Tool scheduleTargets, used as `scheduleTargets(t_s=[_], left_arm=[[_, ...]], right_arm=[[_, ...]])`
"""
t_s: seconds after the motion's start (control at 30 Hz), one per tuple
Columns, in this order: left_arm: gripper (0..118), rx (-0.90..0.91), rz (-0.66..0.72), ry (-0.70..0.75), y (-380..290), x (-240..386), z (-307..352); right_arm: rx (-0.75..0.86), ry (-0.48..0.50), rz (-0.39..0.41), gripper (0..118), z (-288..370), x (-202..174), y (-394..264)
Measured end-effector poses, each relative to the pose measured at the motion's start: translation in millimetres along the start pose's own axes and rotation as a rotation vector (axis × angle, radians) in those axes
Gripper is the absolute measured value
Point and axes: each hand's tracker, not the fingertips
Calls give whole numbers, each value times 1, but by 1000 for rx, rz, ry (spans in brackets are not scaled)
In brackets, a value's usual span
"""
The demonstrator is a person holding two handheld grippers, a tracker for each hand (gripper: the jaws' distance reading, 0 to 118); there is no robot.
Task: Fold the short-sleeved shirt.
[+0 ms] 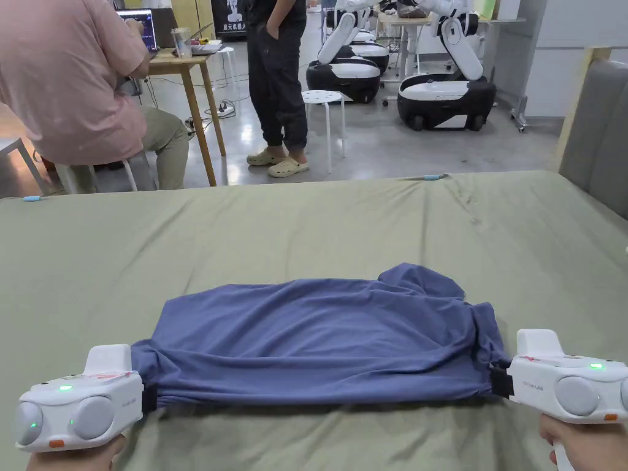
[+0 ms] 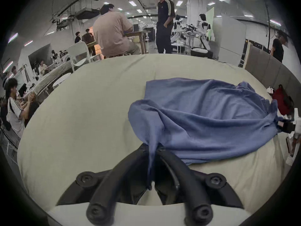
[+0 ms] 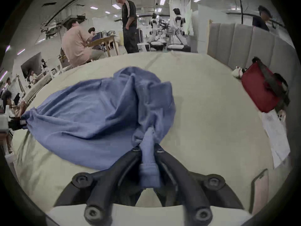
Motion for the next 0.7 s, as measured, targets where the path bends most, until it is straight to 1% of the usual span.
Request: scheduleTargets(t_s=[0.03,0.23,0.3,0.4,0.53,0.57,0.6,0.63,0.67,0.7], left_arm=[[3,4,4,-10,-1,-2,7],[3,26,24,-44,-14,-14,66],[3,14,19,-64,-27,-18,81],[3,-34,38,-96,-54,-25,91],[3,-73,84,-109,-85,-31,81],[4,-24,113,-136,-88,-32,82],[12,4,135,-137,-90,-33,84],[30,-9,131,-123,-87,-38,81],[57,22,111,-116,-83,-37,87],[97,63,74,-109,-80,-34,95]], right_arm=[[9,-1,-6,8,13,-1,1],[37,-12,25,8,87,-5,-10],[22,-16,52,8,102,-10,-22],[-21,-39,82,8,110,-14,-49],[-57,-33,54,8,96,-18,-78],[-50,-32,53,12,91,-18,-81],[-44,-27,53,29,90,-18,-81],[-50,-10,42,56,92,-19,-79],[-73,20,17,83,97,-22,-74],[-48,43,8,110,104,-24,-69]])
